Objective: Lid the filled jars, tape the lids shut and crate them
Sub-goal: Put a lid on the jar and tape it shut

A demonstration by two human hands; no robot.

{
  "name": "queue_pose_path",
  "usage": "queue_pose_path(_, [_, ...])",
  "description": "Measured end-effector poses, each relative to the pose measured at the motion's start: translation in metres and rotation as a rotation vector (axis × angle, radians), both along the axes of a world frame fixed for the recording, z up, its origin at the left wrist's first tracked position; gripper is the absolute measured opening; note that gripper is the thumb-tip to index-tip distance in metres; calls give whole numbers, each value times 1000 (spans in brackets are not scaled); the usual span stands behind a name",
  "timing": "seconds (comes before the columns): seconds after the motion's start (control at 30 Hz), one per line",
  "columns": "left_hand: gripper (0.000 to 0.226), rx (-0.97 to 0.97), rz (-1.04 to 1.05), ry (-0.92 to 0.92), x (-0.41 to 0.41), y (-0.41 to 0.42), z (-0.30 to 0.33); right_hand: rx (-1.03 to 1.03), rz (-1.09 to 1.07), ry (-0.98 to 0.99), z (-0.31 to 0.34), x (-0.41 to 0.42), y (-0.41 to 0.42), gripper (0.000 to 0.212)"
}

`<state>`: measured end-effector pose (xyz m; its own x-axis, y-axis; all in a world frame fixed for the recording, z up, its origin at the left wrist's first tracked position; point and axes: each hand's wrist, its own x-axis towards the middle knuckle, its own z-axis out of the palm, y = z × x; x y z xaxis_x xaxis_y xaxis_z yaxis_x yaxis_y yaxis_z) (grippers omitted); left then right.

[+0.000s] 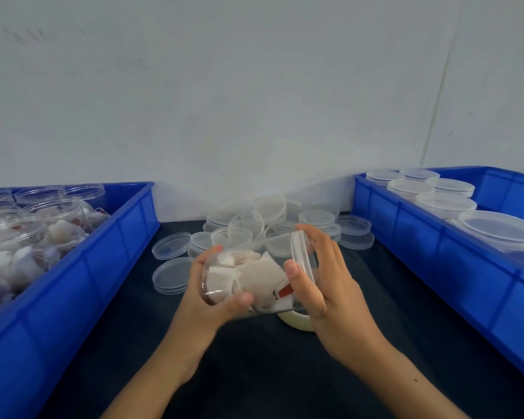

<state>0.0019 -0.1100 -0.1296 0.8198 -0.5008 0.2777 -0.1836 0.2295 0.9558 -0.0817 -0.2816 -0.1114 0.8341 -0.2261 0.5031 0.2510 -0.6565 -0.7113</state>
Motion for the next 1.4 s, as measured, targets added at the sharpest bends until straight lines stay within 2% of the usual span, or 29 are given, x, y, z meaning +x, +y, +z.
queue_pose_path(0.07, [109,208,176,-238,-1,2,-3,-50,-25,-33,-1,1,-1,63])
queue_pose_path(0.2, [107,630,358,-876,-4,1,-8,-161,-30,-21,-7,6,3,62])
queue_pose_path(0.23, [111,685,374,-946,-3,0,-12,-150,-13,-23,-8,6,5,64])
queue_pose_path(0.27, [111,704,379,-926,-3,-2,-15,-129,18,-24,-8,7,5,67])
queue_pose_path(0.33, [107,653,408,-770,-2,-2,-21,-4,116,-6,-9,8,4,70])
queue_pose_path(0.4, [105,557,446,-602,1,0,-26,108,124,54,-10,10,1,64])
queue_pose_path(0.43, [104,517,454,-522,3,1,-27,61,69,98,-13,11,-3,60])
queue_pose_path(0.5, [99,440,444,-401,8,2,-30,-217,-67,255,-19,13,-9,59])
queue_pose_path(0.57, [89,412,404,-357,12,2,-33,-428,-106,383,-26,16,-10,63])
queue_pose_path(0.63, [79,440,360,-352,16,3,-35,-488,-100,468,-31,17,-8,54])
queue_pose_path(0.7, [75,460,332,-351,19,3,-37,-534,-136,462,-32,17,-6,39])
queue_pose_path(0.83, [80,473,312,-351,21,4,-38,-600,-166,419,-30,17,-6,20])
queue_pose_path(0.9, [89,462,342,-344,16,4,-35,-526,-148,401,-31,17,-5,16])
queue_pose_path(0.97, [97,505,528,-460,10,3,-29,-330,-159,363,-31,18,-5,12])
queue_pose_path(1.03, [81,501,769,-696,5,2,-21,69,-97,368,-28,18,-3,13])
queue_pose_path(1.1, [52,426,889,-951,0,1,-13,389,4,337,-25,18,-1,15])
queue_pose_path(1.17, [28,408,777,-1127,-5,-1,-11,451,48,294,-24,16,5,21])
queue_pose_path(1.23, [20,459,550,-1163,-12,-5,-13,434,92,264,-25,15,14,33])
queue_pose_path(1.3, [24,495,373,-1041,-17,-9,-17,410,137,258,-28,13,21,34])
queue_pose_path(1.4, [37,466,300,-860,-17,-12,-25,430,200,276,-29,9,26,27])
